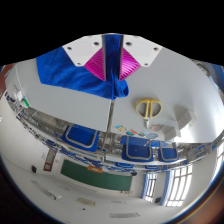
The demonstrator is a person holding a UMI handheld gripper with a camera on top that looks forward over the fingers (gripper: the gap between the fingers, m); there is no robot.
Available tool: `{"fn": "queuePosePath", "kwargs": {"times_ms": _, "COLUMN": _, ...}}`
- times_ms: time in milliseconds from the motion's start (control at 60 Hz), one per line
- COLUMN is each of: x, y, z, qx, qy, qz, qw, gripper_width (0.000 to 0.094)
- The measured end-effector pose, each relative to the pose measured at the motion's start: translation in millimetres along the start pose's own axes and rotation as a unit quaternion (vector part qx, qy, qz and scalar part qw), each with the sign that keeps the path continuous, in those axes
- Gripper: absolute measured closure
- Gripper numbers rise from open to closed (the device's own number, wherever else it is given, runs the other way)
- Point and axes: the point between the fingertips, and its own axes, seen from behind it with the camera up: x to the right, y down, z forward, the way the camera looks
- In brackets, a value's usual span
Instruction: Fold towel
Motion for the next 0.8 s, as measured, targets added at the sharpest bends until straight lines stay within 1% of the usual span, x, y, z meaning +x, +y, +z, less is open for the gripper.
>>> {"fn": "queuePosePath", "kwargs": {"times_ms": 33, "x": 0, "y": 0, "z": -1, "qx": 0.001, "qy": -0.011, "qz": 0.001, "qw": 1.000, "gripper_width": 0.0790}}
{"fn": "queuePosePath", "kwargs": {"times_ms": 67, "x": -1, "y": -2, "z": -2, "qx": 0.005, "qy": -0.020, "qz": 0.003, "qw": 1.000, "gripper_width": 0.0880}}
{"fn": "queuePosePath", "kwargs": {"times_ms": 83, "x": -1, "y": -3, "z": -2, "qx": 0.006, "qy": -0.023, "qz": 0.005, "qw": 1.000, "gripper_width": 0.0896}}
{"fn": "queuePosePath", "kwargs": {"times_ms": 200, "x": -3, "y": -4, "z": -2, "qx": -0.002, "qy": -0.039, "qz": 0.014, "qw": 0.999, "gripper_width": 0.0906}}
{"fn": "queuePosePath", "kwargs": {"times_ms": 300, "x": -5, "y": -10, "z": -9, "qx": -0.015, "qy": -0.068, "qz": 0.058, "qw": 0.996, "gripper_width": 0.0915}}
{"fn": "queuePosePath", "kwargs": {"times_ms": 433, "x": -2, "y": -61, "z": -41, "qx": 0.018, "qy": -0.118, "qz": 0.139, "qw": 0.983, "gripper_width": 0.0915}}
{"fn": "queuePosePath", "kwargs": {"times_ms": 500, "x": 12, "y": -83, "z": -56, "qx": 0.038, "qy": -0.132, "qz": 0.170, "qw": 0.976, "gripper_width": 0.0915}}
{"fn": "queuePosePath", "kwargs": {"times_ms": 567, "x": 35, "y": -94, "z": -69, "qx": 0.049, "qy": -0.128, "qz": 0.183, "qw": 0.973, "gripper_width": 0.0915}}
{"fn": "queuePosePath", "kwargs": {"times_ms": 650, "x": 68, "y": -85, "z": -67, "qx": 0.048, "qy": -0.114, "qz": 0.196, "qw": 0.973, "gripper_width": 0.0907}}
{"fn": "queuePosePath", "kwargs": {"times_ms": 750, "x": 117, "y": -48, "z": -50, "qx": 0.019, "qy": -0.068, "qz": 0.201, "qw": 0.977, "gripper_width": 0.0887}}
{"fn": "queuePosePath", "kwargs": {"times_ms": 783, "x": 130, "y": -34, "z": -45, "qx": 0.006, "qy": -0.058, "qz": 0.204, "qw": 0.977, "gripper_width": 0.0863}}
{"fn": "queuePosePath", "kwargs": {"times_ms": 800, "x": 136, "y": -27, "z": -43, "qx": 0.000, "qy": -0.053, "qz": 0.206, "qw": 0.977, "gripper_width": 0.0830}}
